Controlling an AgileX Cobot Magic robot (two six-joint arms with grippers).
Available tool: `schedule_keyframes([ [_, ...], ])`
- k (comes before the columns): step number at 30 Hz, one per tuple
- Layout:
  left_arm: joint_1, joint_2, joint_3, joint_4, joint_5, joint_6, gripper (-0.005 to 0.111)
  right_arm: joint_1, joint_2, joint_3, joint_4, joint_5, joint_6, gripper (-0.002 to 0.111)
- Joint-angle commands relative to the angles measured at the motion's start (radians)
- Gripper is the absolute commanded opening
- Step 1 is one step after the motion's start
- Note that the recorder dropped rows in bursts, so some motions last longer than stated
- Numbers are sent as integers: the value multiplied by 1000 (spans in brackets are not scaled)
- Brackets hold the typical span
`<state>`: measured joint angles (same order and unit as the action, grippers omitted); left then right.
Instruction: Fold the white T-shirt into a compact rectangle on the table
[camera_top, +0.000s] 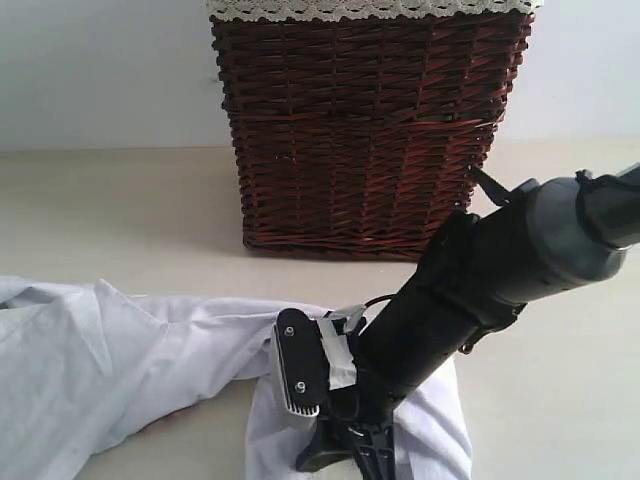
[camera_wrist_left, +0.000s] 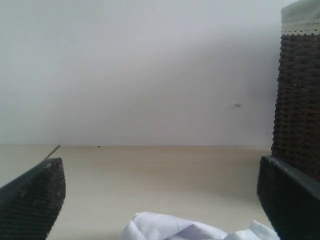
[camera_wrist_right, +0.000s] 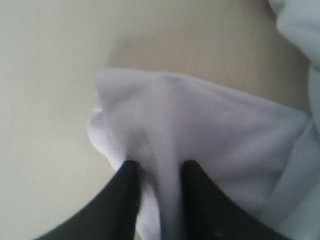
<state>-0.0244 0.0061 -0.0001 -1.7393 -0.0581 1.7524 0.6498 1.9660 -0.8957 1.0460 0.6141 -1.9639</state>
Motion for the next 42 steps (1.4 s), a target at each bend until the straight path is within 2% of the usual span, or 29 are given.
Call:
schedule_keyframes([
  [1, 2, -6, 0, -5, 3, 2, 105, 2, -39, 1, -155, 83, 141, 0],
  [2, 2, -6, 0, -5, 3, 2, 105, 2, -66, 1, -210, 161, 146, 0],
  [5, 2, -6, 0, -5, 3, 2, 105, 2, -183, 1, -371, 604, 126, 0],
  [9, 2, -6, 0, -5, 3, 2, 105, 2, -220, 12, -433, 607, 249, 0],
  [11, 2, -6, 0, -5, 5, 2, 105, 2, -220, 12, -440, 558, 335, 5],
  [13, 2, -6, 0, -5, 5, 2, 105, 2, -220, 12, -442, 533, 386, 17],
  [18, 2, -6, 0, -5, 5, 2, 105, 2, -243, 12, -413, 501, 398, 60],
  [20, 2, -6, 0, -5, 5, 2, 105, 2, -293, 12, -400, 467, 400, 68],
  [24, 2, -6, 0, -5, 5, 2, 105, 2, -452, 12, -408, 393, 440, 69],
  [26, 2, -6, 0, -5, 5, 2, 105, 2, -517, 12, -465, 391, 555, 69],
  [30, 2, -6, 0, -5, 5, 2, 105, 2, -535, 35, -658, 524, 843, 69],
  [38, 2, -6, 0, -5, 5, 2, 105, 2, -467, 196, -685, 437, 848, 69],
  [42, 2, -6, 0, -5, 5, 0, 105, 2, -440, 235, -685, 310, 848, 68],
])
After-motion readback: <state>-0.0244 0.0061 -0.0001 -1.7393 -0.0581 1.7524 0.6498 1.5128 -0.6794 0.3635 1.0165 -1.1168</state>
